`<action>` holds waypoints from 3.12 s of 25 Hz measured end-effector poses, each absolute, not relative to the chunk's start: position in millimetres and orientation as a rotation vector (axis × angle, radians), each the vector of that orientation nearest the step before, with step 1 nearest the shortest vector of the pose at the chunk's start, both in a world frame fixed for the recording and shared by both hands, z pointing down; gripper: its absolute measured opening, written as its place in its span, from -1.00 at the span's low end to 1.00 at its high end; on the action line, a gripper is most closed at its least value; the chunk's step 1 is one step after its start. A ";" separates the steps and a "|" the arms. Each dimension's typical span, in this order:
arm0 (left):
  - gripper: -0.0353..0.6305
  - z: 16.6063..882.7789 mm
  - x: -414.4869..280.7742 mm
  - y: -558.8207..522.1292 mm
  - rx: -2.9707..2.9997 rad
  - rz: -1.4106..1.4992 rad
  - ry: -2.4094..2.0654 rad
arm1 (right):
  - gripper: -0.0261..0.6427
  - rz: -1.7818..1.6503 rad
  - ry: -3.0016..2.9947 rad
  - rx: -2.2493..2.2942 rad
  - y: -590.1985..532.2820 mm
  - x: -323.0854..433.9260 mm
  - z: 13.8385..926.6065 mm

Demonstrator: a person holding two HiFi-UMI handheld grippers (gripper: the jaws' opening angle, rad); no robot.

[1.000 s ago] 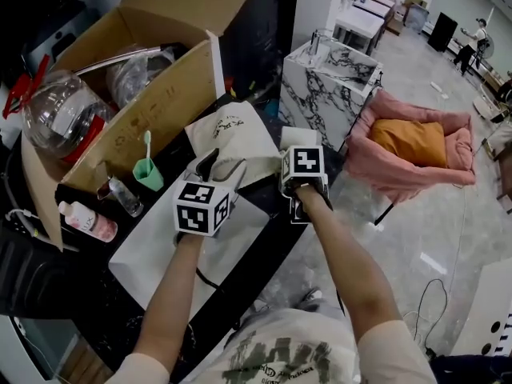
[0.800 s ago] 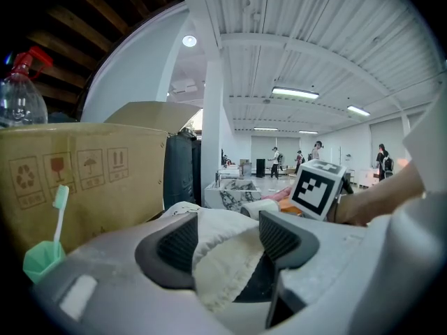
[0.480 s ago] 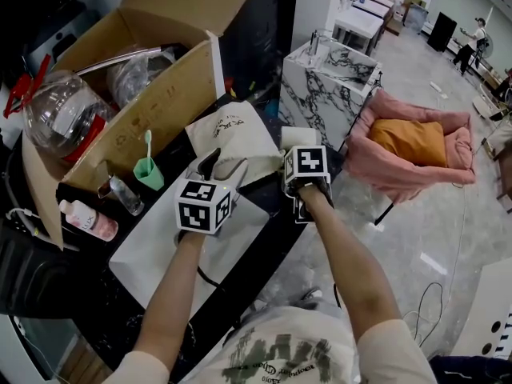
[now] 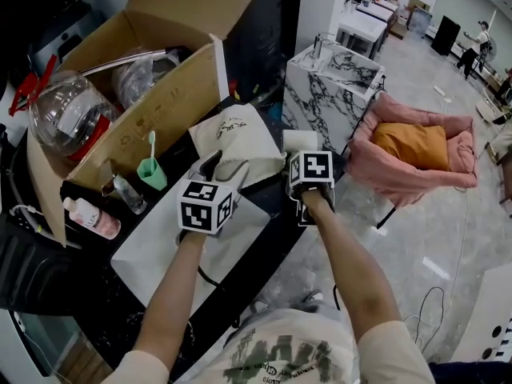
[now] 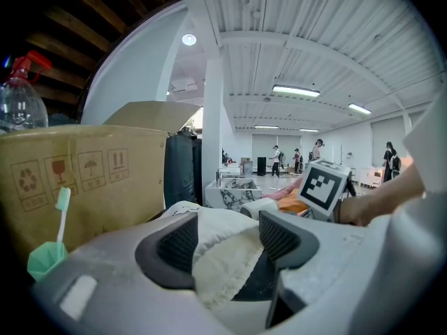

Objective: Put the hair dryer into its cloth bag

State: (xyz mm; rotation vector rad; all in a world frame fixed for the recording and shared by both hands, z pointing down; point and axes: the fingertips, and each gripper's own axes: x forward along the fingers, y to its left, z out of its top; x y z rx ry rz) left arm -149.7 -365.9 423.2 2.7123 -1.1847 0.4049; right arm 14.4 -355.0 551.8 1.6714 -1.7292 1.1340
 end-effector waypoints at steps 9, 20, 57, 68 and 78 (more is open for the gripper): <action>-0.05 424.1 -148.2 -363.4 2.709 0.434 -1.199 | -0.17 1.073 -1.811 1.681 -345.4 24.6 539.6; -0.04 431.9 -153.7 -362.9 2.691 0.483 -1.229 | -0.17 0.966 -1.949 1.621 -329.0 33.4 501.4; -0.74 451.2 -146.3 -384.3 2.633 0.909 -1.364 | -0.16 0.723 -2.258 1.257 -274.1 21.6 475.3; -0.78 424.4 -123.7 -388.0 2.563 0.838 -1.384 | -0.16 0.727 -2.295 1.208 -258.6 25.8 472.2; -0.78 408.8 -110.4 -388.9 2.542 0.802 -1.393 | -0.16 0.739 -2.307 1.095 -236.1 17.8 485.0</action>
